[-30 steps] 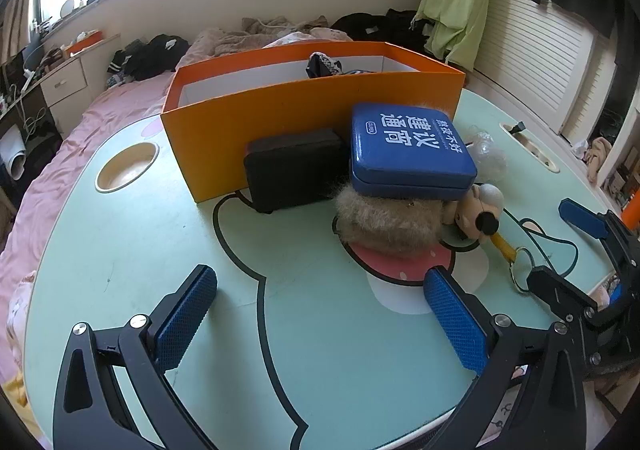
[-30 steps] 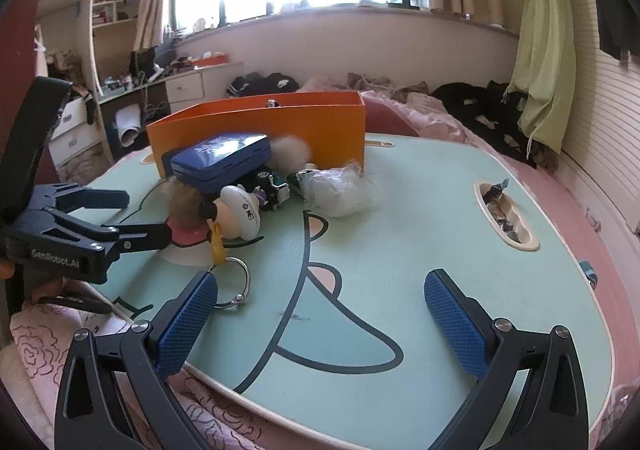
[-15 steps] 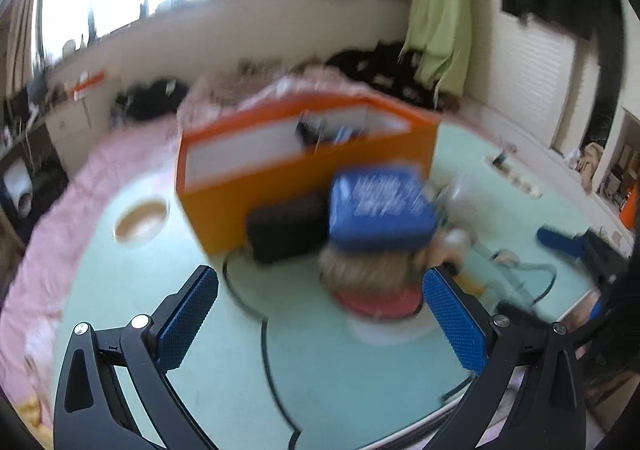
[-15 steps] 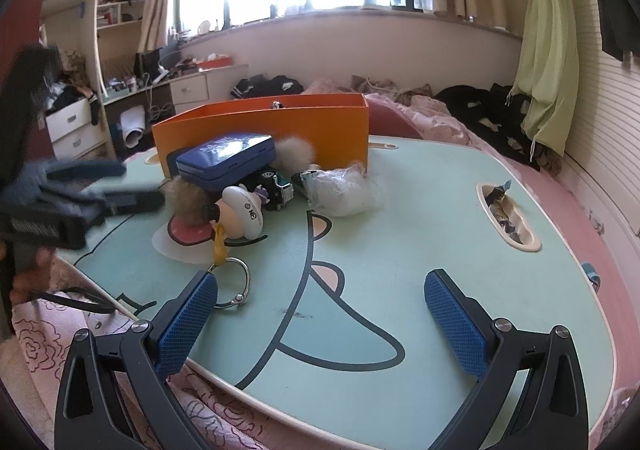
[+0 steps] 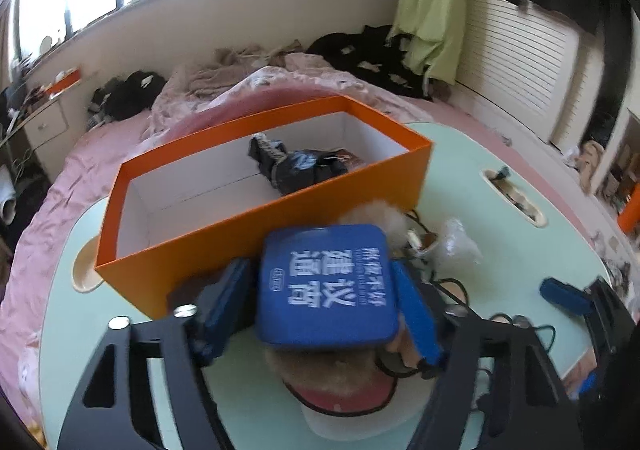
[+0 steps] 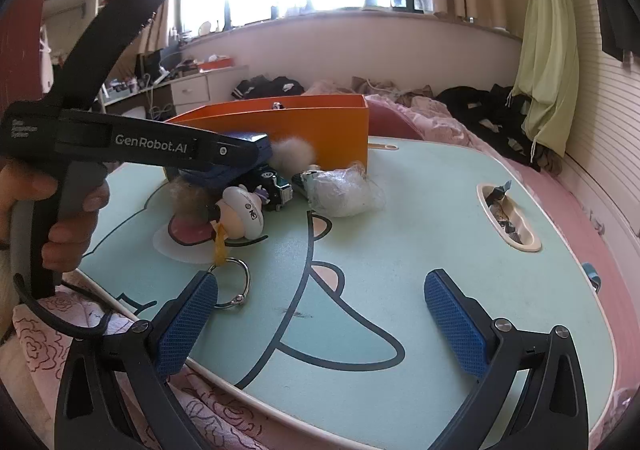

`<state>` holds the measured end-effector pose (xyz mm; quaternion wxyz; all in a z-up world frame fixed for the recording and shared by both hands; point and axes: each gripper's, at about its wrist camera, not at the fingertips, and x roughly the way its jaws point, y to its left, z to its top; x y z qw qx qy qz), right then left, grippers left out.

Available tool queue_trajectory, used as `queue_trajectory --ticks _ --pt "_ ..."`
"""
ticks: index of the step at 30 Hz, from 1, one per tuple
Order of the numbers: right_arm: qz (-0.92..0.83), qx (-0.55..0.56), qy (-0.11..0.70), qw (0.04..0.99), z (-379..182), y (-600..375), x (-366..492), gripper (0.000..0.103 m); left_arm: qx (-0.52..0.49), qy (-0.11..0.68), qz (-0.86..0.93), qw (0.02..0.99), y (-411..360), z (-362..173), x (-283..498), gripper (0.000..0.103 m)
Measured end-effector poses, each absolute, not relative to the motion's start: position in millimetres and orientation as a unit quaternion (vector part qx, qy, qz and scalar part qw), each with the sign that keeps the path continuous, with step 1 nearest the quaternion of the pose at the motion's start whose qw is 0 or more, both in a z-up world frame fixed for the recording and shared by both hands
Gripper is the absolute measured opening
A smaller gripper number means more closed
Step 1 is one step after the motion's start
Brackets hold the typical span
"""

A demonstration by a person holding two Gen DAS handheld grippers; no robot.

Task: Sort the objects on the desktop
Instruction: 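Grasp the blue tin on the table with the left tool, then grasp the figurine keychain with the right tool while the left tool holds the blue tin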

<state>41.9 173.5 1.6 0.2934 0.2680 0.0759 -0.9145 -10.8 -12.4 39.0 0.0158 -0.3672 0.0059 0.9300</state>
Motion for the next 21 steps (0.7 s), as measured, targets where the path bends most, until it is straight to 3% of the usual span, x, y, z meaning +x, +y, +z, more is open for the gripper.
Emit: queue_trajectory --ticks 15,21 --pt "-0.915 0.268 0.076 0.294 1 174 42 0.103 -0.313 -0.023 0.948 0.052 -44 81 63 0.066" --pt "-0.915 0.268 0.075 0.294 1 175 42 0.103 -0.340 -0.006 0.940 0.020 -57 50 83 0.067"
